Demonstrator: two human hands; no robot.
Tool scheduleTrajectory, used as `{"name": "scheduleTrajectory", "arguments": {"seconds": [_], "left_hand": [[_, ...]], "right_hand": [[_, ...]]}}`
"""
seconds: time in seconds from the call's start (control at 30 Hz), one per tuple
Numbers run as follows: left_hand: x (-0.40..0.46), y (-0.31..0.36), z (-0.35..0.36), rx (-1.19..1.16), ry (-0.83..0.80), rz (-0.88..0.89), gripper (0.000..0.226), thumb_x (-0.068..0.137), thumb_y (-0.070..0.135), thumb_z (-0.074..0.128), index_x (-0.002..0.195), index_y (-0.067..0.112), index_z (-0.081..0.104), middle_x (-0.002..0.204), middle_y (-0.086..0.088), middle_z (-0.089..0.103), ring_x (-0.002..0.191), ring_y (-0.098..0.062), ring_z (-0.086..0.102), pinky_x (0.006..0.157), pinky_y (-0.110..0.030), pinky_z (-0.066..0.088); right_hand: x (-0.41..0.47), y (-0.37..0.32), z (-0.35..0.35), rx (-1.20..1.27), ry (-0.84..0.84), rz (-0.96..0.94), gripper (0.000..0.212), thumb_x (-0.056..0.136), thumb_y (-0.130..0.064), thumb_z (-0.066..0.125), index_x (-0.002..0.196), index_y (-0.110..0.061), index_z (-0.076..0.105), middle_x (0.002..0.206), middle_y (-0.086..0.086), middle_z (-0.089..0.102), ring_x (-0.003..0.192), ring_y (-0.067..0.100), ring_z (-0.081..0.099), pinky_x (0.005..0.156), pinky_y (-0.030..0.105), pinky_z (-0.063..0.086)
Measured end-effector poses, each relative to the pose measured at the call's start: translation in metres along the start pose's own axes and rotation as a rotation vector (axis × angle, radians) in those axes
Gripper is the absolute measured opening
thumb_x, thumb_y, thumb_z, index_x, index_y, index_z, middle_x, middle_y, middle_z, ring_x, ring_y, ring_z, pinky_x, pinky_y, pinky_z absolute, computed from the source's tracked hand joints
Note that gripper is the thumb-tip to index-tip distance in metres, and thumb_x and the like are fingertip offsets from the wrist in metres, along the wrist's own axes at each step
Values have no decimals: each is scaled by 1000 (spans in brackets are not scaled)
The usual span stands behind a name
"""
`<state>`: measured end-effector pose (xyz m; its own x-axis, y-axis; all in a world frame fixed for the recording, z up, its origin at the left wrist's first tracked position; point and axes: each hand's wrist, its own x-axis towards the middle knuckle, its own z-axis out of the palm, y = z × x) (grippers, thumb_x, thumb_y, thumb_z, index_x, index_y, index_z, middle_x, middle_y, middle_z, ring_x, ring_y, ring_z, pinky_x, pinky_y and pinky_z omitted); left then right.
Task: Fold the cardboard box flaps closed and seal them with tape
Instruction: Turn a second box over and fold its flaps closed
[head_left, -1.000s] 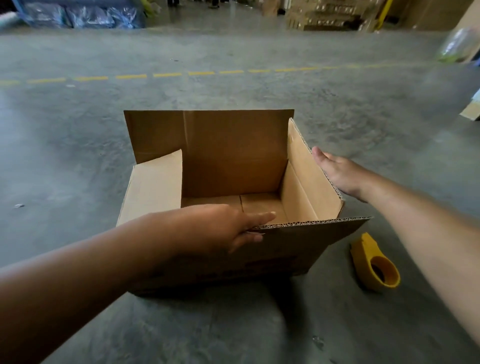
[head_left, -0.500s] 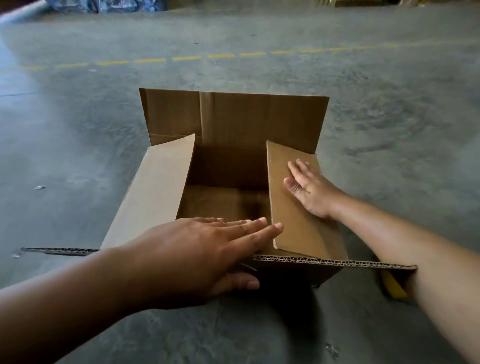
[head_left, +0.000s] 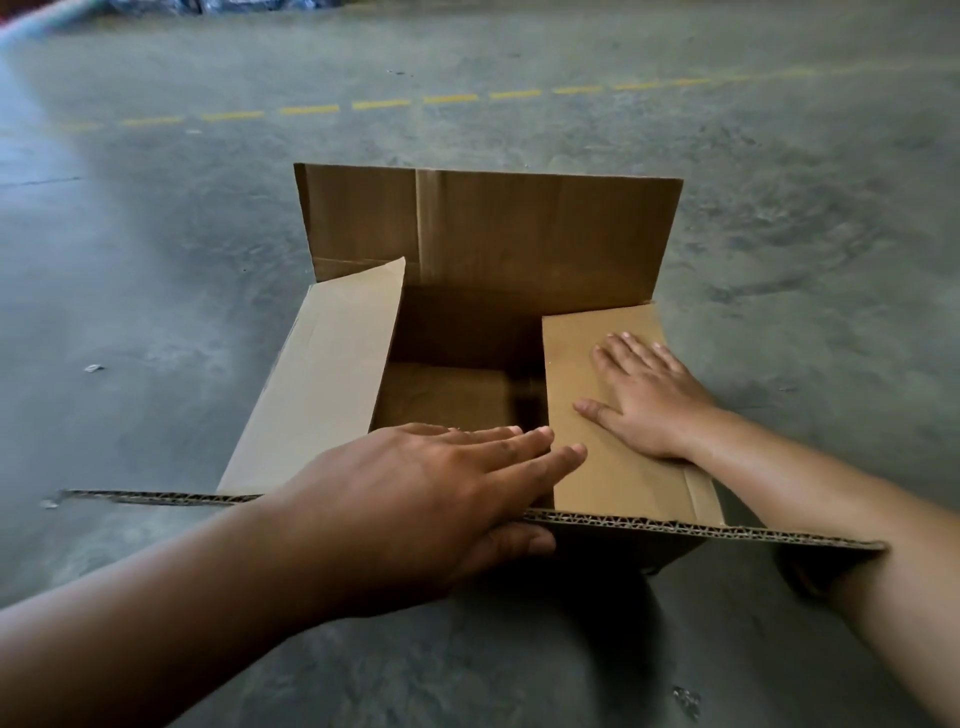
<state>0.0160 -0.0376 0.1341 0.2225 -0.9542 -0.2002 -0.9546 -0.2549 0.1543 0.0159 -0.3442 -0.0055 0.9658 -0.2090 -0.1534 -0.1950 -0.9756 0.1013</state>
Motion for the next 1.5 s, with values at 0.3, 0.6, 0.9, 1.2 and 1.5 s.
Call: {"name": "scheduleTrajectory", "arguments": {"seconds": [0.3, 0.6, 0.9, 1.2, 1.5], "left_hand": [[-10, -34, -10, 260, 133, -286, 78, 88, 76, 17, 156, 40, 2, 164, 12, 17, 144, -15, 35, 110, -37, 36], [-42, -96, 5, 323, 325, -467, 104, 77, 91, 11, 158, 25, 16, 161, -5, 29, 149, -24, 26, 115, -50, 32], [-39, -99, 0, 213, 264, -427, 91, 76, 88, 15, 154, 42, 16, 145, 7, 52, 122, -22, 59, 87, -38, 52], [-35, -112, 4, 155, 308, -332, 79, 85, 79, 11, 153, 40, 21, 141, 5, 55, 115, -21, 62, 76, -35, 50], [19, -144, 18, 258, 345, -406, 81, 90, 79, 16, 155, 31, 22, 153, 2, 44, 136, -23, 46, 108, -44, 37]], "right_hand": [[-46, 30, -27, 60, -186, 96, 104, 72, -88, -2, 154, -25, -4, 161, 0, -13, 147, 18, -10, 116, 40, 1], [-112, 26, -128, 1259, 270, 60, 88, 59, -97, 34, 129, -46, 48, 144, -10, 47, 129, 0, 44, 113, 38, 27], [-112, -94, -163, 123, 4, -151, 100, 66, -95, 12, 151, -41, 15, 154, -18, 26, 140, 6, 27, 110, 37, 34], [-90, -146, -120, -34, 382, -154, 74, 92, -70, 23, 143, -20, 44, 129, 2, 62, 121, 21, 56, 107, 48, 36], [-42, -135, -108, -87, 268, 26, 84, 86, -77, 3, 146, -29, 36, 135, 2, 56, 129, 24, 48, 114, 55, 18]]}}
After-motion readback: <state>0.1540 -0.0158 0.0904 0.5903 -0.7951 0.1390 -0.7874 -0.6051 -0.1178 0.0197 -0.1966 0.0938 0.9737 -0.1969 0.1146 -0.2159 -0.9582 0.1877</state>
